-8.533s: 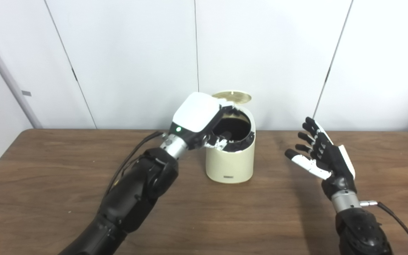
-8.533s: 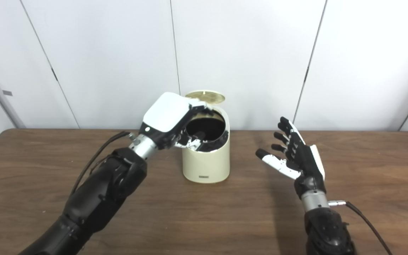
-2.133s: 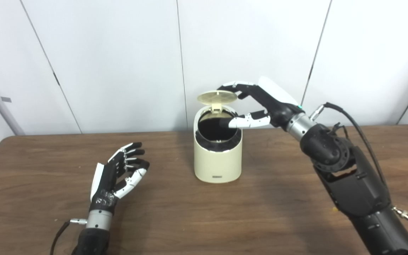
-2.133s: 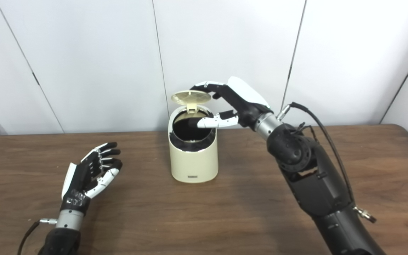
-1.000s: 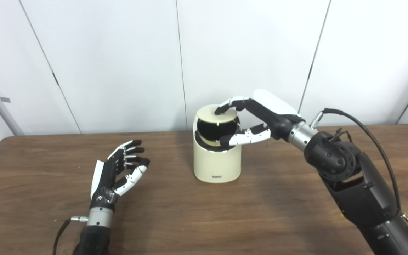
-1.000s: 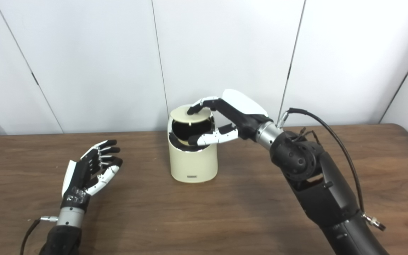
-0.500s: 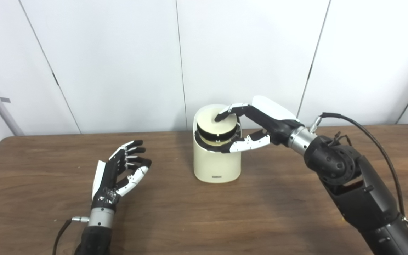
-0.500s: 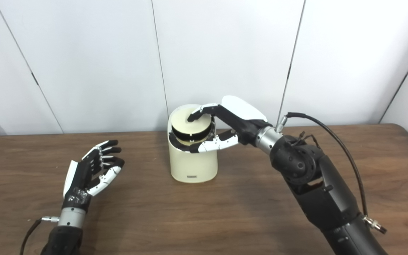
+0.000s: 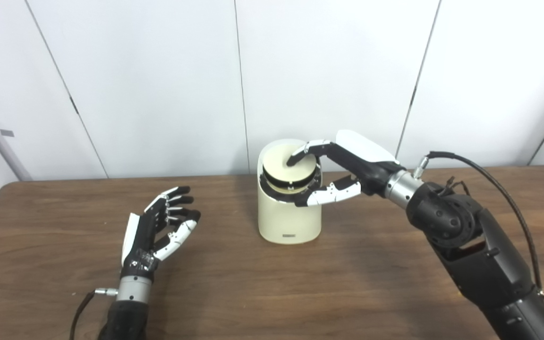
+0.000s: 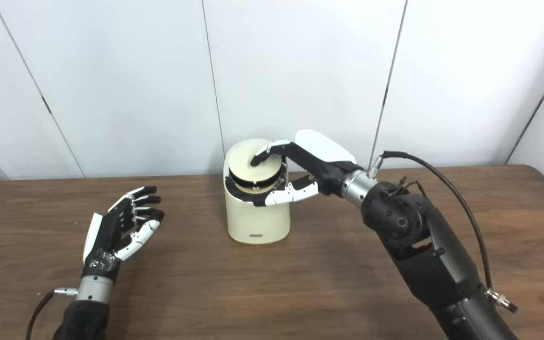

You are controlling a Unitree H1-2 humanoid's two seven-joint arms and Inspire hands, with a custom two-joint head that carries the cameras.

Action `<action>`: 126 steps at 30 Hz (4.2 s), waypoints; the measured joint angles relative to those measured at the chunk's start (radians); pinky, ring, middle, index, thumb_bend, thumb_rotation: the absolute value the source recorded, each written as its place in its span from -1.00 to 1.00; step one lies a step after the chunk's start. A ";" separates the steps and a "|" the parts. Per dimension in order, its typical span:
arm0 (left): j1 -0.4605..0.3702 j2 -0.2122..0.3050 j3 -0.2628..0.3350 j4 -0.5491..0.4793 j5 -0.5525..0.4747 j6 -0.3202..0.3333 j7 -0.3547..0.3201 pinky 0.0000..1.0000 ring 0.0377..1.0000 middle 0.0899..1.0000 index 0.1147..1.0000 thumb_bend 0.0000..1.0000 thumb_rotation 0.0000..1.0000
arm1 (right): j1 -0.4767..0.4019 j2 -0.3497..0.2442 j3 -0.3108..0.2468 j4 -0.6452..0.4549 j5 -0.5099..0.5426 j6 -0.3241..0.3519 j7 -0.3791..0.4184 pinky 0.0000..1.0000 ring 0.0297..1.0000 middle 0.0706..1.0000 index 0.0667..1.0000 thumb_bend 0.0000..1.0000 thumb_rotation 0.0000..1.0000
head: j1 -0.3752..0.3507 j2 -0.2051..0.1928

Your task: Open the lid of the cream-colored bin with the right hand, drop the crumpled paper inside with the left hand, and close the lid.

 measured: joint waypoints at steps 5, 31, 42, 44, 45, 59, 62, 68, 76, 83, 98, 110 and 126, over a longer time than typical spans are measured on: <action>0.000 0.000 0.000 -0.013 0.000 0.002 0.001 0.03 0.24 0.40 0.49 0.25 -0.16 | -0.001 -0.010 0.012 0.000 -0.012 -0.010 0.004 0.62 0.76 0.54 0.34 0.28 0.25 | 0.005 0.003; 0.000 -0.005 0.001 -0.031 -0.001 0.010 0.001 0.02 0.25 0.40 0.49 0.26 -0.17 | -0.001 -0.013 0.041 0.029 -0.035 -0.078 -0.020 0.56 0.70 0.51 0.33 0.29 0.14 | 0.018 0.029; 0.000 -0.011 0.005 -0.047 -0.014 0.024 0.001 0.04 0.27 0.42 0.49 0.31 -0.14 | -0.004 -0.016 0.067 0.035 -0.067 -0.093 -0.039 0.61 0.70 0.50 0.33 0.34 0.15 | 0.026 0.041; 0.000 -0.011 0.004 -0.047 -0.013 0.025 0.001 0.03 0.27 0.42 0.48 0.29 -0.14 | -0.002 -0.015 0.069 0.036 -0.068 -0.095 -0.039 0.62 0.70 0.50 0.32 0.34 0.12 | 0.028 0.043; 0.000 -0.011 0.004 -0.047 -0.011 0.025 0.001 0.02 0.26 0.41 0.48 0.29 -0.14 | -0.001 -0.015 0.070 0.037 -0.068 -0.097 -0.040 0.62 0.70 0.50 0.32 0.35 0.13 | 0.028 0.043; 0.000 -0.018 0.005 -0.057 -0.008 0.043 0.006 0.03 0.25 0.39 0.48 0.23 -0.22 | 0.000 -0.022 0.094 0.045 -0.073 -0.111 -0.041 0.72 0.72 0.51 0.34 0.34 0.19 | 0.035 0.055; 0.000 -0.018 0.006 -0.057 -0.010 0.043 0.006 0.03 0.25 0.40 0.48 0.23 -0.25 | -0.001 -0.024 0.094 0.050 -0.075 -0.123 -0.041 0.69 0.71 0.51 0.34 0.34 0.21 | 0.037 0.058; 0.000 -0.018 0.007 -0.057 -0.014 0.043 0.006 0.01 0.24 0.39 0.47 0.27 -0.20 | -0.001 -0.024 0.101 0.051 -0.083 -0.129 -0.046 0.71 0.72 0.49 0.32 0.35 0.17 | 0.038 0.066; 0.000 -0.018 0.007 -0.063 -0.010 0.055 0.009 0.04 0.24 0.40 0.48 0.31 -0.13 | 0.004 -0.024 0.112 0.063 -0.083 -0.156 -0.060 0.72 0.70 0.48 0.30 0.37 0.20 | 0.040 0.072; 0.000 -0.018 0.008 -0.080 -0.007 0.067 0.010 0.02 0.23 0.39 0.47 0.29 -0.14 | 0.007 -0.024 0.119 0.070 -0.084 -0.166 -0.075 0.69 0.68 0.44 0.28 0.36 0.25 | 0.038 0.074; 0.000 -0.017 0.009 -0.081 0.000 0.080 0.010 0.03 0.23 0.39 0.47 0.31 -0.11 | -0.020 -0.043 0.167 0.087 -0.116 -0.153 -0.082 0.79 0.72 0.43 0.32 0.30 0.38 | 0.045 0.086; 0.000 -0.016 0.012 -0.091 -0.002 0.081 0.009 0.03 0.24 0.40 0.48 0.30 -0.11 | -0.022 -0.043 0.168 0.094 -0.111 -0.152 -0.082 0.78 0.68 0.44 0.35 0.30 0.47 | 0.043 0.089; 0.000 -0.012 0.012 -0.091 -0.003 0.082 0.009 0.02 0.25 0.40 0.48 0.30 -0.15 | -0.029 -0.037 0.097 0.075 0.019 -0.052 -0.003 0.74 0.73 0.51 0.42 0.27 0.57 | 0.040 0.087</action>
